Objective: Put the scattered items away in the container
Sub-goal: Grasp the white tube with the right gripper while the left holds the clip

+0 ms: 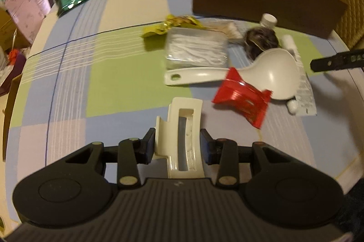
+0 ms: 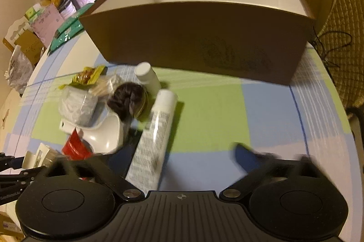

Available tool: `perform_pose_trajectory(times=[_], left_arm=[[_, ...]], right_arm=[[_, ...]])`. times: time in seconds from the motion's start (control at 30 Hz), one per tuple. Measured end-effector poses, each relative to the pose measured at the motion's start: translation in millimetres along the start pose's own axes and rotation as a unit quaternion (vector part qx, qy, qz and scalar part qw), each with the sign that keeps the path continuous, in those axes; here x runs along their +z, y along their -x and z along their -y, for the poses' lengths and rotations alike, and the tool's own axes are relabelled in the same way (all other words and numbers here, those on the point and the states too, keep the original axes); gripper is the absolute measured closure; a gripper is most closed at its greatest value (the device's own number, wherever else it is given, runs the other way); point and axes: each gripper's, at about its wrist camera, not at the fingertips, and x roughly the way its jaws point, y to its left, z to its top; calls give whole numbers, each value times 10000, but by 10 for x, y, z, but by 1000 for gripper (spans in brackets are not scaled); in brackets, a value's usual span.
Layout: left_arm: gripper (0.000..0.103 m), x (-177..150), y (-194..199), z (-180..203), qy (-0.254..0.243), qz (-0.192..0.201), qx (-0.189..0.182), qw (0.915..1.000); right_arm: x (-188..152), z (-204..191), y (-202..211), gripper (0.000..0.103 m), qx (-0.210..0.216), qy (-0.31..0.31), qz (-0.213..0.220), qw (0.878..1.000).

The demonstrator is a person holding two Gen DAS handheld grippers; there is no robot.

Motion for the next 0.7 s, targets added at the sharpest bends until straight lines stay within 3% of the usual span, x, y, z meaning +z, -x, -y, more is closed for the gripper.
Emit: perform_pose_trajectory(times=[0.1, 0.23, 0.37, 0.53, 0.6, 0.7], left_arm=[[68, 25, -14, -66, 95, 19, 97, 9999], [68, 86, -32, -189, 272, 68, 157, 9995], [68, 147, -48, -281, 446, 79, 120, 9989], [68, 204, -56, -284, 488, 90, 92, 9987], [68, 221, -56, -261, 458, 96, 81, 9989], [68, 237, -49, -226, 442, 92, 42, 9990]], right_arm=[[68, 13, -132, 32, 161, -206, 1, 9997], [133, -62, -224, 32, 201, 9, 155, 9997], [192, -105, -317, 52, 213, 189, 90, 9996], [204, -145, -407, 53, 177, 430, 73, 9989], [197, -163, -428, 67, 252, 579, 50, 9980], [199, -203, -412, 67, 152, 857, -24, 9962]])
